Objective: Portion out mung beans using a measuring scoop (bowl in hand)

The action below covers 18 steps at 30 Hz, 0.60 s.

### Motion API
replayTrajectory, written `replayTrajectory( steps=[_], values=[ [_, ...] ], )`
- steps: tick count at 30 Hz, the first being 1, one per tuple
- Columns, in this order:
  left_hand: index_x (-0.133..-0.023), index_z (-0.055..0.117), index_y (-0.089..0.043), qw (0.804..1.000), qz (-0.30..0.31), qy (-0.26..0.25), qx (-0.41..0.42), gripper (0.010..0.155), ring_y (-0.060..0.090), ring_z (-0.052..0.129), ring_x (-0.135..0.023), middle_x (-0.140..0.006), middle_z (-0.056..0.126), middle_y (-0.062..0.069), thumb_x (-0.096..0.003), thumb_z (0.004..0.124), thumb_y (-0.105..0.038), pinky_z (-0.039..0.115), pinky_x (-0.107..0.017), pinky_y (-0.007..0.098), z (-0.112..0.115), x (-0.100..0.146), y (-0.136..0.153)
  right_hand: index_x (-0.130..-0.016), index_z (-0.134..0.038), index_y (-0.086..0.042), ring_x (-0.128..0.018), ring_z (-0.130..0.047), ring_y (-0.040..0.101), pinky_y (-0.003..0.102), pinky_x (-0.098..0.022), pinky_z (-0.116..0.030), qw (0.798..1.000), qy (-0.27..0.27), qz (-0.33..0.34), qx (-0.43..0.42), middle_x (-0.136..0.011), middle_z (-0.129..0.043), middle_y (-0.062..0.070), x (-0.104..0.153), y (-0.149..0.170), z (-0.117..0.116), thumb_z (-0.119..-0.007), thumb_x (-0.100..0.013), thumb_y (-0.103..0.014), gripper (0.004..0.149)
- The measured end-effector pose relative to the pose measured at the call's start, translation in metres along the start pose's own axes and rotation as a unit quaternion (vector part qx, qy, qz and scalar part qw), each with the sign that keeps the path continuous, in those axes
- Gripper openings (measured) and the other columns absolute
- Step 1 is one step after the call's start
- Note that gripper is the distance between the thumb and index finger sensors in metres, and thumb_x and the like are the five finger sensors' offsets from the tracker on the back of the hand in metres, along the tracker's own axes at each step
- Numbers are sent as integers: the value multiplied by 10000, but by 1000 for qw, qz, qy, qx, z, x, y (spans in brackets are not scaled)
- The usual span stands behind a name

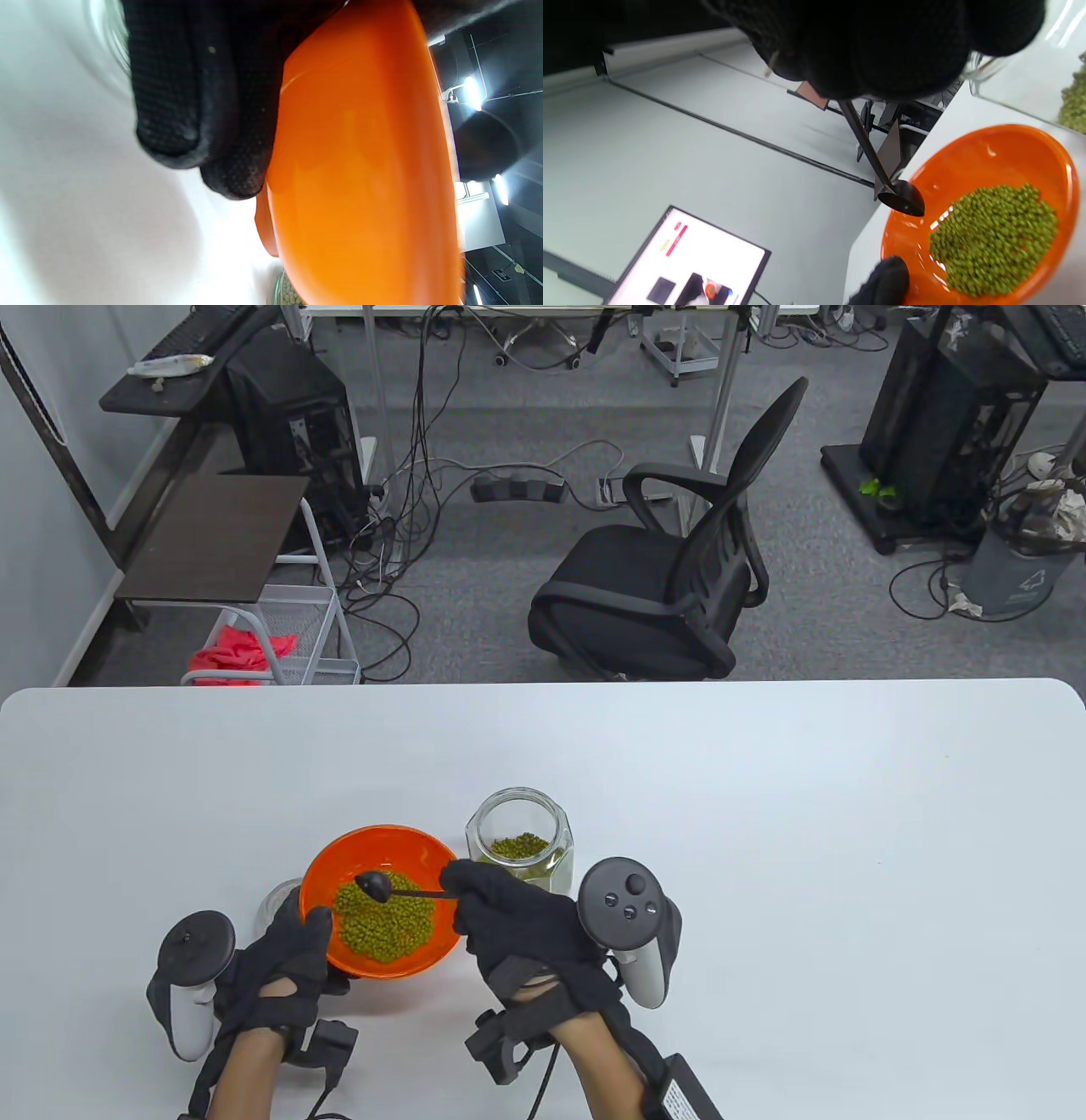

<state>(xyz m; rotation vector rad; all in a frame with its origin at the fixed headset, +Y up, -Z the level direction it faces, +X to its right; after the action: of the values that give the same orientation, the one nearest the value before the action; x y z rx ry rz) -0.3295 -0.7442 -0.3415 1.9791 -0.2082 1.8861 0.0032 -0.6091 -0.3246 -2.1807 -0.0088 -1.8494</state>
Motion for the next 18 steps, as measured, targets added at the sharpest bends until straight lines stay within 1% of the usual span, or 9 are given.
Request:
replayTrajectory(
  steps=[5,9,14,18],
  values=[
    [-1082,428,-45,1000,0,0,0,673,267,1155,-476,-964,687,189,-569,593,-448,1011,-313,279,0,0,0,-863,-818,-42,-376,-953,330,634,-450,-713,998,56,7,-21,-615,-914,242,4,-1,26,-773,-477,-198,420],
    [-1083,425,-46,1000,0,0,0,673,266,1156,-478,-965,686,188,-569,593,-447,1012,-313,278,0,0,0,-861,-817,-43,-364,-954,320,627,-444,-720,995,102,11,-20,-604,-917,235,8,-2,45,-768,-480,-212,420],
    [-1082,426,-45,1000,0,0,0,672,268,1155,-479,-965,685,188,-568,593,-445,1011,-315,280,0,0,0,-861,-814,-43,-360,-952,316,625,-443,-720,990,141,11,-8,-599,-918,231,11,-1,61,-764,-483,-217,419],
    [-1082,423,-42,1000,-2,-2,-7,673,272,1154,-484,-965,684,190,-568,594,-442,1011,-317,283,0,0,0,-859,-815,-40,-356,-952,316,626,-442,-720,985,170,7,17,-597,-918,230,13,0,70,-763,-484,-222,420]
  ],
)
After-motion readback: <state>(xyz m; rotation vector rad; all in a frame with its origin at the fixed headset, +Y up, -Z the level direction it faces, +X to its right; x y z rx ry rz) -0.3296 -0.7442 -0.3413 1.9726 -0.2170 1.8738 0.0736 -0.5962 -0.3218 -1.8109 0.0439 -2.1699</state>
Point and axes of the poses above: the tracker on the back of each hand, its own y axis roughly to the little-finger side, its own x axis roughly from the fingertips to the wrist, z = x × y, the point moved 4 cm from there along -x, roughly from the wrist to the fingertips
